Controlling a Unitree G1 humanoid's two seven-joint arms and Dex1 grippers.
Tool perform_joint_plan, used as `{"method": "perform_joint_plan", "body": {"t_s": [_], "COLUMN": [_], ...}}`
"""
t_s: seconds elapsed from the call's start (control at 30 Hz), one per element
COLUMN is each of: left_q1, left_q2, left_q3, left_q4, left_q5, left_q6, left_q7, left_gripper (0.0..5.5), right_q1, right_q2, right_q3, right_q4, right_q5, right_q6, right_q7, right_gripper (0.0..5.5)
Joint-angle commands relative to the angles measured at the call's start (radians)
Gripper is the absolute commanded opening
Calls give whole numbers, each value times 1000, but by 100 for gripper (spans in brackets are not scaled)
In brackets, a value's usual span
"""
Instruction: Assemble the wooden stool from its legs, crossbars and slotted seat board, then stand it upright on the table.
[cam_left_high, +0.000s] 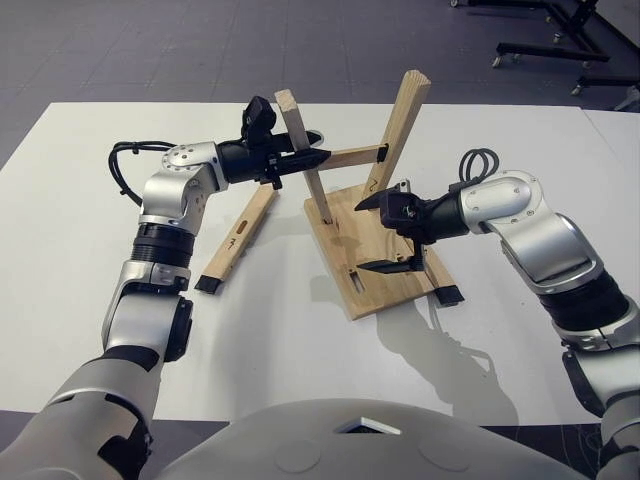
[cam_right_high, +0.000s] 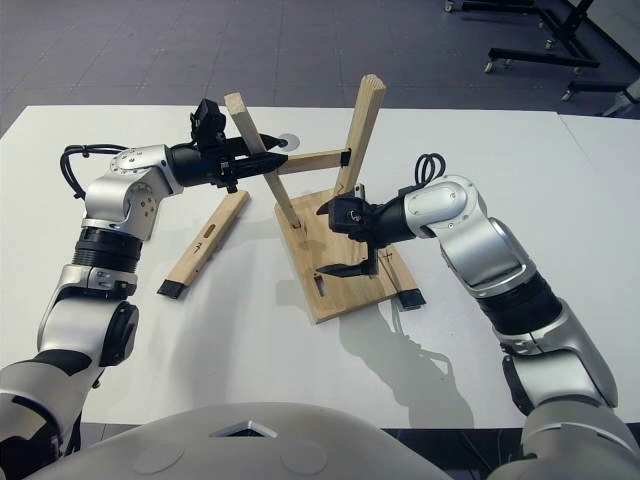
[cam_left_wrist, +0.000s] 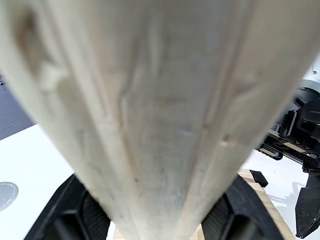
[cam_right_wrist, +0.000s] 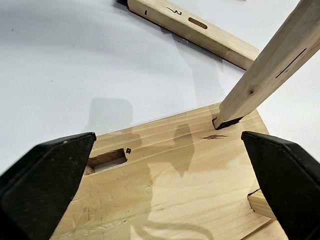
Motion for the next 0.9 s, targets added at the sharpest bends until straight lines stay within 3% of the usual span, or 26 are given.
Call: {"method": "perform_joint_plan", "body": {"t_s": [0.03,0.9], "left_q1": [-14,-58], "left_q2": [10,38], "left_q3": [-29,-94], "left_q4": [15,37], "left_q5": [43,84], "left_q6": [11,77], "left_q7": [19,43], "left_gripper": [209,209], "right_q1": [-24,-39], "right_q2": [1,15], "right_q3": [-6,-10], "right_q4": [-1,-1], "right_q5": [-3,0], "right_q6": [3,23], "right_q7": [-5,-23], "right_gripper": [538,538]}}
